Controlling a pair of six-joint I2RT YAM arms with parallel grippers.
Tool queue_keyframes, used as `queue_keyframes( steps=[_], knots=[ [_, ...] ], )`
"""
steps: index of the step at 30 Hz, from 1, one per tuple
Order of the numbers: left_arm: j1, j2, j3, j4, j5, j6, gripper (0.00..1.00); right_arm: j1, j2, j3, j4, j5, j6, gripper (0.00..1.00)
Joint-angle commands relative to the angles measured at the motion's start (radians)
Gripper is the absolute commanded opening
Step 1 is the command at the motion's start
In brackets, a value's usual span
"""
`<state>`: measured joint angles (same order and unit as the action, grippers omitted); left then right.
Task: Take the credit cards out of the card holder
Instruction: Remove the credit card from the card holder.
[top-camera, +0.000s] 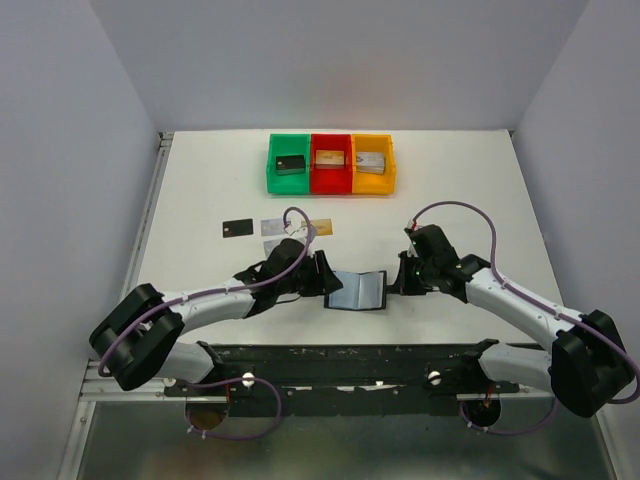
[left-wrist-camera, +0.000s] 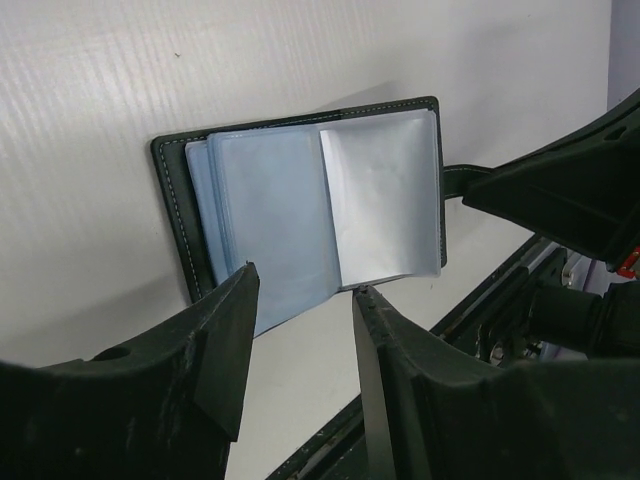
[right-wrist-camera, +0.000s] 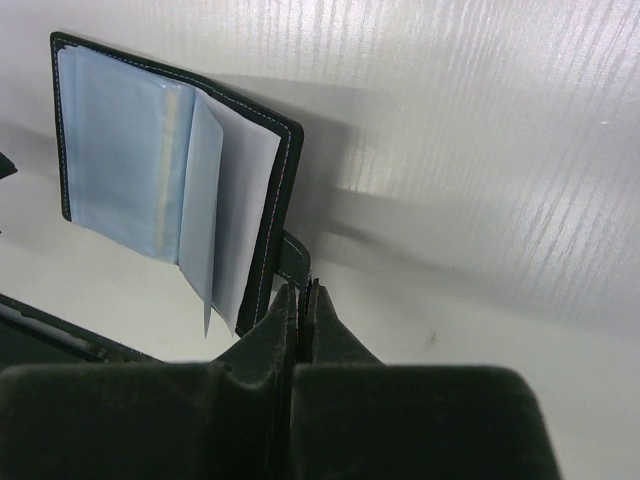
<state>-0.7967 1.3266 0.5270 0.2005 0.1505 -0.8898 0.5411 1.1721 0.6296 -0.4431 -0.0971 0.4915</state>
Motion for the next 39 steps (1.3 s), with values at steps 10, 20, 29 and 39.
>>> queue_keyframes(
  steps=[10,20,29,39],
  knots=[
    [-0.015,0.095,0.054,0.014,-0.003,0.012,0.54,-0.006,0.003,0.012,-0.005,-0.039,-0.036,0.0],
    [-0.021,0.125,0.062,-0.001,-0.012,0.028,0.54,-0.006,0.017,0.015,-0.003,-0.032,-0.033,0.0],
    [-0.029,0.137,0.07,-0.026,-0.026,0.043,0.54,-0.006,0.023,0.025,-0.003,-0.035,-0.033,0.0],
    [-0.05,0.146,0.068,-0.03,-0.04,0.049,0.54,-0.007,0.02,0.018,0.0,-0.044,-0.03,0.0]
  ],
)
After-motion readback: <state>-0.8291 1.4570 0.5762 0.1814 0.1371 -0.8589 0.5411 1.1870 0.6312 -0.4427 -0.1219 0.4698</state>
